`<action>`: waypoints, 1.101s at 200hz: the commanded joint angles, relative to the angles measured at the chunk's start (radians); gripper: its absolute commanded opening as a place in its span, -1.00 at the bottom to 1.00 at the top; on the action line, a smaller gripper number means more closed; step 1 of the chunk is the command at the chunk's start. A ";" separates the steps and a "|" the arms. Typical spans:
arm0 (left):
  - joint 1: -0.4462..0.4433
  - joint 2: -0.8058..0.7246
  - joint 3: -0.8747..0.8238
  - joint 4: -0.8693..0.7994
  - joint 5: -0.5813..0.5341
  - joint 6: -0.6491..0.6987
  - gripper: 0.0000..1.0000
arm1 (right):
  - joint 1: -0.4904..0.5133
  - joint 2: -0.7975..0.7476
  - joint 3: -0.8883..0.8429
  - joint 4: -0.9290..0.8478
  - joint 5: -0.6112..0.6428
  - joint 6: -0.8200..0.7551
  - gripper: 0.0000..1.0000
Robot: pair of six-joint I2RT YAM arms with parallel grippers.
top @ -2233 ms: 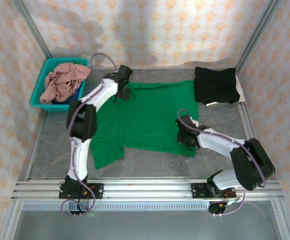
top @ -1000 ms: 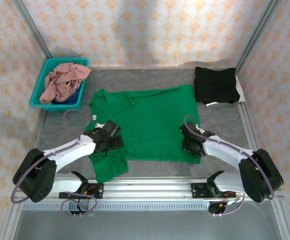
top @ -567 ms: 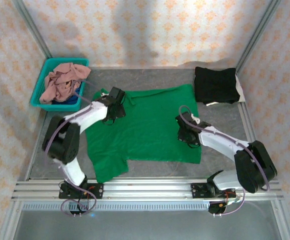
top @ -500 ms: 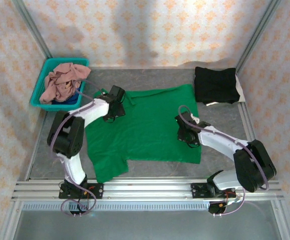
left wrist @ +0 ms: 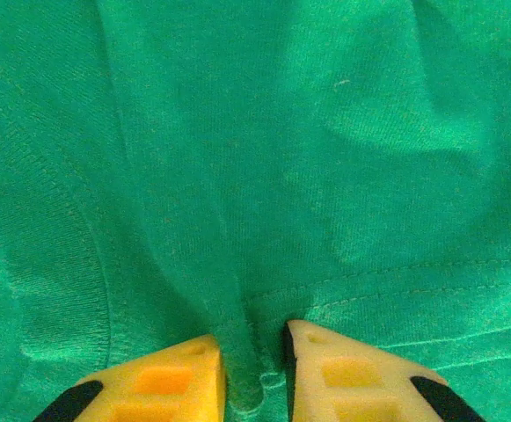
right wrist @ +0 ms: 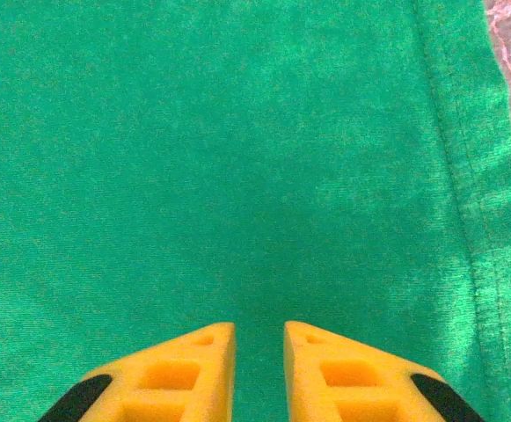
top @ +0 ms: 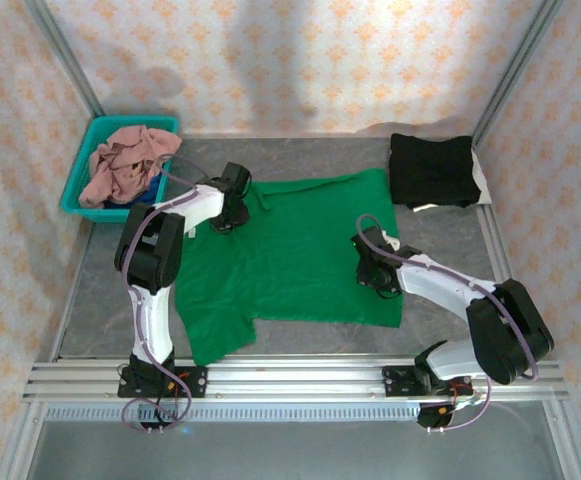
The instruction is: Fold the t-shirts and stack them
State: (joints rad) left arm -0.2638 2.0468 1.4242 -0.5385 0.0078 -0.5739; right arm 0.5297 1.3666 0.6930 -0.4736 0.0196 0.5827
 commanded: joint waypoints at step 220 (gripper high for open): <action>0.010 0.033 0.129 -0.137 -0.050 0.089 -1.00 | 0.005 0.052 -0.032 0.052 -0.003 0.003 -0.58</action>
State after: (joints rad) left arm -0.2607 2.0628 1.5185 -0.6304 -0.0338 -0.5148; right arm 0.5297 1.4185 0.6758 -0.4210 0.0002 0.5827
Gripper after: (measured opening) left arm 0.045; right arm 0.209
